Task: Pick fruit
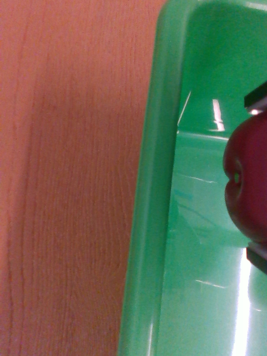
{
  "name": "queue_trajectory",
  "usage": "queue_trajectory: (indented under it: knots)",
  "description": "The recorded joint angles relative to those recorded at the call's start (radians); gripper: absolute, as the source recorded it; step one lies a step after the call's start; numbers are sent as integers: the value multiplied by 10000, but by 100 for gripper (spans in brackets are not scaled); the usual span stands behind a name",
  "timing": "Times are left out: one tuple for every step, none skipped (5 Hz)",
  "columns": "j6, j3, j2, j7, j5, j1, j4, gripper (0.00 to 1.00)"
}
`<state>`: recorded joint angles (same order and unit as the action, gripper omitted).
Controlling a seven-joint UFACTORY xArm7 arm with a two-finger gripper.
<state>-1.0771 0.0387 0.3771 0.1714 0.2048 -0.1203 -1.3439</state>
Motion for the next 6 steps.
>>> queue_trajectory:
  knots:
    - [-430,-8,-124,73,-25,4,-311,100]
    - [-430,-8,-124,73,-25,4,-311,100]
    - [-925,-17,-267,158,-53,10,-669,100]
    - [-925,-17,-267,158,-53,10,-669,100]
    - [-1393,-26,-401,238,-80,14,-1007,100]
    - [-1393,-26,-401,238,-80,14,-1007,100]
